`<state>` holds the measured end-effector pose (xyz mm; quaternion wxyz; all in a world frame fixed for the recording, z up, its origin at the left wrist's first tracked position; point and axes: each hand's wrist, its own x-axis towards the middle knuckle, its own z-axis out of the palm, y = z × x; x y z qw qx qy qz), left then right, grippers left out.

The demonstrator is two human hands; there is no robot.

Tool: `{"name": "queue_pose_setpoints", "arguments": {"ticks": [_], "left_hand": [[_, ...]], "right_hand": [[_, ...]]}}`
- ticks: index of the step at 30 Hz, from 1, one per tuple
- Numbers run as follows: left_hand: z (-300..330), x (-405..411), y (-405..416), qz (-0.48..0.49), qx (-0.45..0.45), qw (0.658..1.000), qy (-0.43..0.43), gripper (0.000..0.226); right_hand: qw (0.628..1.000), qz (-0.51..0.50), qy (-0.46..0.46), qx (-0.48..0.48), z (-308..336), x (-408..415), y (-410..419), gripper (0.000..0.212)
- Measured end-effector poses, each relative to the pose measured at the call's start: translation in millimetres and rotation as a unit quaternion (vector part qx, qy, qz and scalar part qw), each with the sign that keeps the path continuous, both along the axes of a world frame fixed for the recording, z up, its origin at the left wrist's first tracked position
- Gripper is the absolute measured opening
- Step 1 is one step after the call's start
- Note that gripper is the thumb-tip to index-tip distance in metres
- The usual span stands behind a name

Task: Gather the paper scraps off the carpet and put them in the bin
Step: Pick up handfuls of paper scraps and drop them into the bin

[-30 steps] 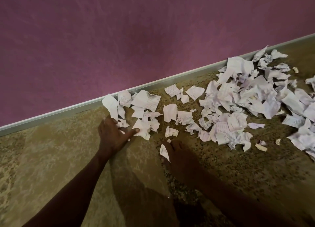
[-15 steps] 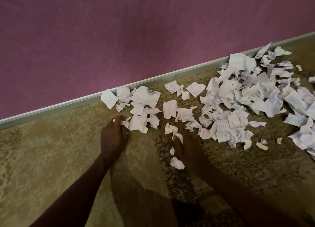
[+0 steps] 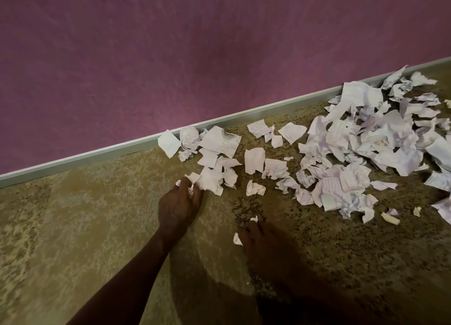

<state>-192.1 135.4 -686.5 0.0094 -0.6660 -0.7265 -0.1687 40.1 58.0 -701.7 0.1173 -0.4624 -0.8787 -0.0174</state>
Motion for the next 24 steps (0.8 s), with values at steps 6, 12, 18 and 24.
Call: {"name": "queue_pose_setpoints", "arguments": {"ticks": [6,12,18,24], "left_hand": [[0,0,-5,0.054,-0.005,0.996,-0.072,0.027],[-1,0,-8,0.052,0.013,0.996,-0.075,0.041],[-2,-1,-8,0.048,0.012,0.999,-0.017,0.028],[0,0,-7,0.080,-0.022,0.996,-0.024,0.039]], "right_hand": [[0.863,-0.140,0.406,-0.266,31,16,31,0.022],[0.379,-0.237,0.694,-0.564,63,39,41,0.015],[0.221,-0.224,0.722,-0.616,71,49,35,0.053],[0.223,-0.232,0.721,-0.613,70,38,47,0.036]]}}
